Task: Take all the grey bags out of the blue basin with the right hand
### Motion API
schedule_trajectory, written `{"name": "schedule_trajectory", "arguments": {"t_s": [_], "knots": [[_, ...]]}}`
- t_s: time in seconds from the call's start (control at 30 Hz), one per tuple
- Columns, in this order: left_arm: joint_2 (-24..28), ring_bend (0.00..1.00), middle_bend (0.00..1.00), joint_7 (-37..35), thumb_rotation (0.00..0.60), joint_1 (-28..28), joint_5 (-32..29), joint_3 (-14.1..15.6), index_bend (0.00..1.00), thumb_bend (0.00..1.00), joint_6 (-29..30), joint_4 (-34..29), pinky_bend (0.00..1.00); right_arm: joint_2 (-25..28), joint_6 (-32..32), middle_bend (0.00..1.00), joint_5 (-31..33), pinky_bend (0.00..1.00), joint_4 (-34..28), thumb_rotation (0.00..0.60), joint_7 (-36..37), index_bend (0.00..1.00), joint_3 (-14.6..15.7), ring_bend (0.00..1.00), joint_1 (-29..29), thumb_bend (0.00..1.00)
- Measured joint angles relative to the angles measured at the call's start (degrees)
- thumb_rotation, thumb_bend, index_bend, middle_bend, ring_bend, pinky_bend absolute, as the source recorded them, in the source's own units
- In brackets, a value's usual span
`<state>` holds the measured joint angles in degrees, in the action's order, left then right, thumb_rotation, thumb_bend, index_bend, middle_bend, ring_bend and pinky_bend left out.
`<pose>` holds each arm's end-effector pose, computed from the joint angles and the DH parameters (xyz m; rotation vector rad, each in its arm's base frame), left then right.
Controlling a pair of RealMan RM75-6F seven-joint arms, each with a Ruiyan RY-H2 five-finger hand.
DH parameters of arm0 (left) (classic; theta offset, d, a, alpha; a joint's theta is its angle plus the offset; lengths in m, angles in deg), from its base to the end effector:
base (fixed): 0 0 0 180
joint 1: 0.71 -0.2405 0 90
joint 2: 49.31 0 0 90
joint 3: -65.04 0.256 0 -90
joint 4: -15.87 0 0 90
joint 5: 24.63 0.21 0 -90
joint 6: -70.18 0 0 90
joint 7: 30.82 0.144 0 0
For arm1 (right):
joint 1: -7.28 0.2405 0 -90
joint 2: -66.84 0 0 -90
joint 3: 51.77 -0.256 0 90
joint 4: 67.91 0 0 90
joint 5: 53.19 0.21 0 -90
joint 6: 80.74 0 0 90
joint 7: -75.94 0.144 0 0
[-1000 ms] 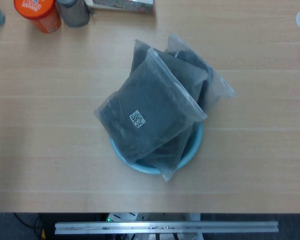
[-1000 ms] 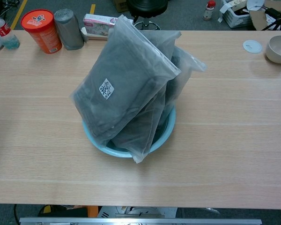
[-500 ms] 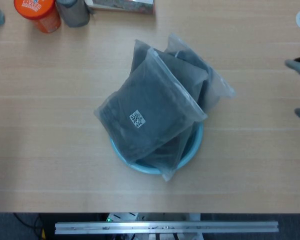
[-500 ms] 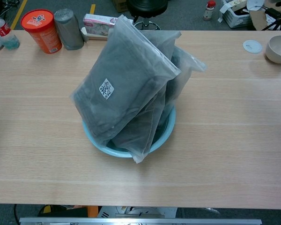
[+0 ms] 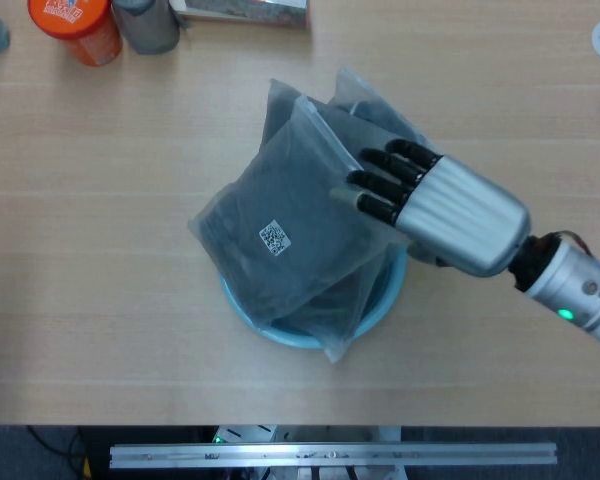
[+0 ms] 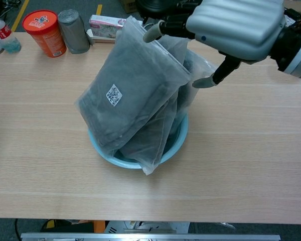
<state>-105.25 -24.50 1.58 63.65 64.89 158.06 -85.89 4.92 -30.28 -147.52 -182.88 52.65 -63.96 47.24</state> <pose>-0.2916 0.1562 0.1866 -1.4229 -0.8450 -0.8272 -0.0625 -0.2679 0.0853 2.2723 -0.2947 1.0964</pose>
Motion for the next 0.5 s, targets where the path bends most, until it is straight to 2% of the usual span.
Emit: {"name": "schedule_trajectory", "arguments": {"t_s": [0.23,0.5], "knots": [[0.0,0.24,0.28,-1.3,0.6,0.4,0.0,-0.1,0.3,0.23,-0.8,0.5,0.24,-4.8,-5.6,0.24,4.6,0.23,0.2,0.6,-8.4,0.18,-0.5,0.16,4.7,0.09],[-0.2,0.24,0.28,-2.1,0.6,0.6,-0.8,-0.3,0.3,0.23,-1.5,1.2,0.24,-5.8,-6.9,0.24,8.0,0.24,0.8,0.6,-11.6,0.18,0.7,0.16,6.6,0.09]]}}
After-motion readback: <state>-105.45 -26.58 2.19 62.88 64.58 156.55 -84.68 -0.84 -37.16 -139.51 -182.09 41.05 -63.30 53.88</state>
